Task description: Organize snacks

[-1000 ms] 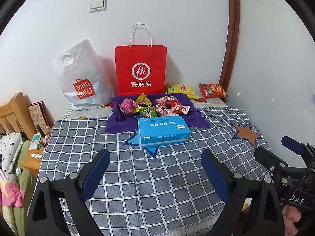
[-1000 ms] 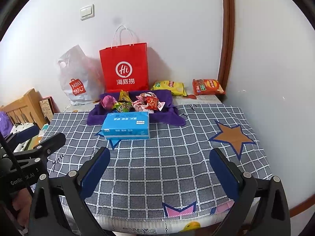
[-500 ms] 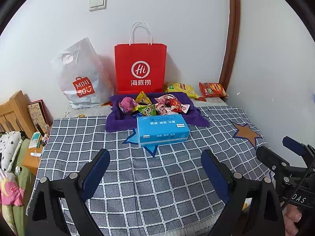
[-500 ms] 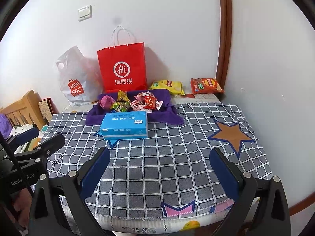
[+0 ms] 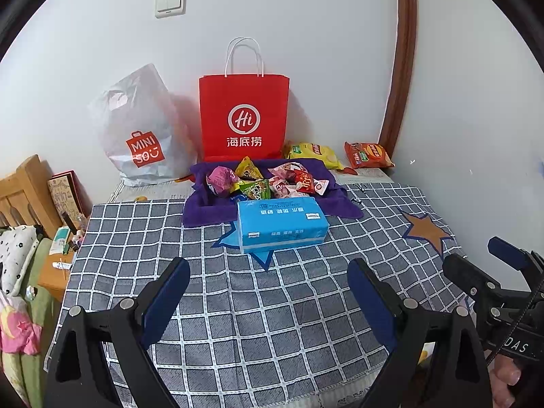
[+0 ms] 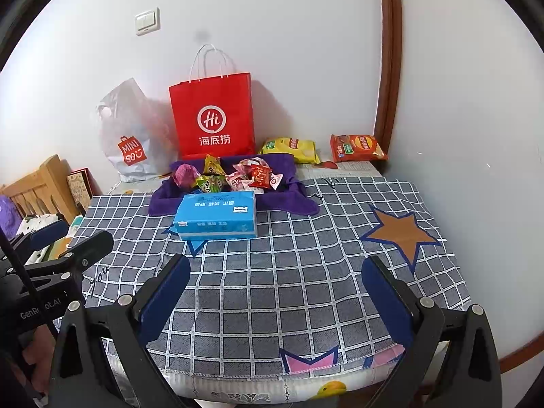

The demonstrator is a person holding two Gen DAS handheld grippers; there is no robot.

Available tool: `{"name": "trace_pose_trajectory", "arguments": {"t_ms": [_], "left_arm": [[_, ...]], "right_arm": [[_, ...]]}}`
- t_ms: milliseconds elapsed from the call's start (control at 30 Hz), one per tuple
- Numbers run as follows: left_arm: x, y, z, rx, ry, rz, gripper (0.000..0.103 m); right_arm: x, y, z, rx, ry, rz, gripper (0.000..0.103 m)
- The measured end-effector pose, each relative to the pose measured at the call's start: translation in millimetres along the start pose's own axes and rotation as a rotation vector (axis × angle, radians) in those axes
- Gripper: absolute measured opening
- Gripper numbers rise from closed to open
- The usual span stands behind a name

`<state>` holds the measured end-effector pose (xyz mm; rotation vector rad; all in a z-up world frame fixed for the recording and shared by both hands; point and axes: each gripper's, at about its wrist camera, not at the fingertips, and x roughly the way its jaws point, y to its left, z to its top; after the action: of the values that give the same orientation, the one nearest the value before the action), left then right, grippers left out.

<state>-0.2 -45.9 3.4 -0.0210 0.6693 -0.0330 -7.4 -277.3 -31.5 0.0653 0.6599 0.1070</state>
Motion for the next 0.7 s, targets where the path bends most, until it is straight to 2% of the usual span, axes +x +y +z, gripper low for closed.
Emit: {"name": "trace_pose_trajectory", "arguments": {"t_ms": [700], "left_arm": [[-0.4,6.9,-0.8,-0.009,-0.002,0.004,0.094]], "right_arm": [[-0.9,4.6,1.9,-0.014,-0.007,0.001,0.1]]}}
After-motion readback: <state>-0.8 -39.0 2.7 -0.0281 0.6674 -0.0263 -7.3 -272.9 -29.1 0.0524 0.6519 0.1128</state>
